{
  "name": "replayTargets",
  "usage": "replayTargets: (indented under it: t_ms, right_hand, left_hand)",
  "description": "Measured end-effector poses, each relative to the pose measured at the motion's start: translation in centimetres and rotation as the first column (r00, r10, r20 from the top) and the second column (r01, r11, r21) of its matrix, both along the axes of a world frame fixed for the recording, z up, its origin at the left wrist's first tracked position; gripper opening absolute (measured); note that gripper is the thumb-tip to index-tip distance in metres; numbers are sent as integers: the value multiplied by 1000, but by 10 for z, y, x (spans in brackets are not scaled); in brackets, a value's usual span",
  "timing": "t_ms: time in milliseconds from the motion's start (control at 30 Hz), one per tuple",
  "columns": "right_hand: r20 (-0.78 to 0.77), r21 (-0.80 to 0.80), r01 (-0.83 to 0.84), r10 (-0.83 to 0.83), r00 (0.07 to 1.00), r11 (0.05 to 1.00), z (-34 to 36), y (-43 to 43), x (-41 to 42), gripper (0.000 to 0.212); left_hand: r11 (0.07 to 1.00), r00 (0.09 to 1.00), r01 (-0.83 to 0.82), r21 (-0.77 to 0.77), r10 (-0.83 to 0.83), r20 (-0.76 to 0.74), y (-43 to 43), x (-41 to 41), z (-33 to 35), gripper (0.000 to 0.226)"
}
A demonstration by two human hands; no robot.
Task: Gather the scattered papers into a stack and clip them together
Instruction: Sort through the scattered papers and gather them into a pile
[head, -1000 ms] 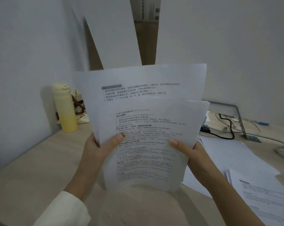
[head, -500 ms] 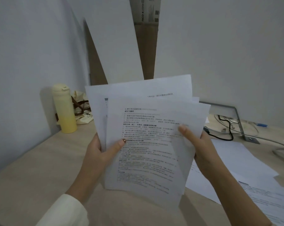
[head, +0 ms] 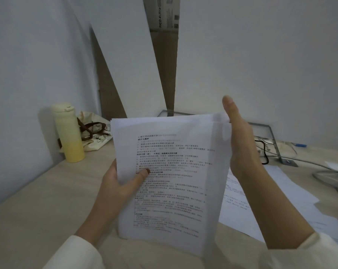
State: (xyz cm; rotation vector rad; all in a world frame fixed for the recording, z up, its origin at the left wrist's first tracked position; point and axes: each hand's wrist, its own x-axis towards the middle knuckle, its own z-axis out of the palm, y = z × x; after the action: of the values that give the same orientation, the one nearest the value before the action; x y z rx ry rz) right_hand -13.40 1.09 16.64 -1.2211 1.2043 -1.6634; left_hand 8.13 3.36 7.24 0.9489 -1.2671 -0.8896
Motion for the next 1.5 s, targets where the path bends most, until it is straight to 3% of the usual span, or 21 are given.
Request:
replayTargets:
  t_ms: [100, 133, 200, 300, 400, 567, 700, 833, 933, 1033, 1233, 1367, 1500]
  right_hand:
    - [12, -16, 44, -44, 999, 999, -3, -2, 1, 28]
    - [-7, -21, 54, -54, 999, 998, -5, -2, -1, 25]
    - [-58, -28, 9, -11, 998, 1000, -9, -2, -7, 26]
    - [-184, 78, -245, 255, 949, 967, -25, 2, -21, 43]
    - [-190, 204, -385, 422, 886, 900, -51, 13, -29, 26]
    - [-29, 138, -347, 354, 935, 928, -80, 27, -39, 26]
    - [-50, 306, -387, 421, 906, 870, -116, 39, -36, 23]
    - [-1, 255, -346, 358, 934, 903, -118, 39, -40, 25]
    - [-49, 291, -339, 368, 929, 895, -122, 43, -39, 23]
    - [-105, 316, -271, 317, 942, 909, -119, 45, -43, 23]
    - [-249, 224, 59, -1, 969, 973, -89, 66, -97, 21]
    - [-350, 290, 244, -135, 927, 926, -89, 99, -159, 6]
    - [-453, 416, 426, -223, 863, 804, -115, 132, -222, 14]
  left_hand:
    - [1000, 998, 2, 19, -1, -57, 1, -3, -3, 24]
    - [1000, 997, 6, 25, -5, -75, 2, -3, -4, 23]
    - [1000, 994, 5, 27, -2, -106, 3, -4, -3, 23]
    - [1000, 987, -14, -1, 14, -160, 4, -4, 3, 25]
    - [999, 980, -16, -38, 8, -200, 6, -4, 9, 27]
    - [1000, 988, 14, -12, -16, -157, 10, -2, -4, 30]
    - [984, 993, 32, 177, -11, -120, 13, -13, -35, 19]
    - [991, 996, -6, 134, 18, -87, 15, -17, -35, 19]
    - [990, 998, 0, 141, 10, -70, 18, -26, -35, 21]
    - [989, 999, 17, 149, -9, -51, 19, -37, -27, 20]
    - [973, 984, 180, 146, -179, -18, 22, -93, -2, 22]
    - [892, 939, 339, 300, -342, -44, 28, -156, -17, 31]
    - [755, 851, 477, 450, -524, -22, 40, -218, -46, 32]
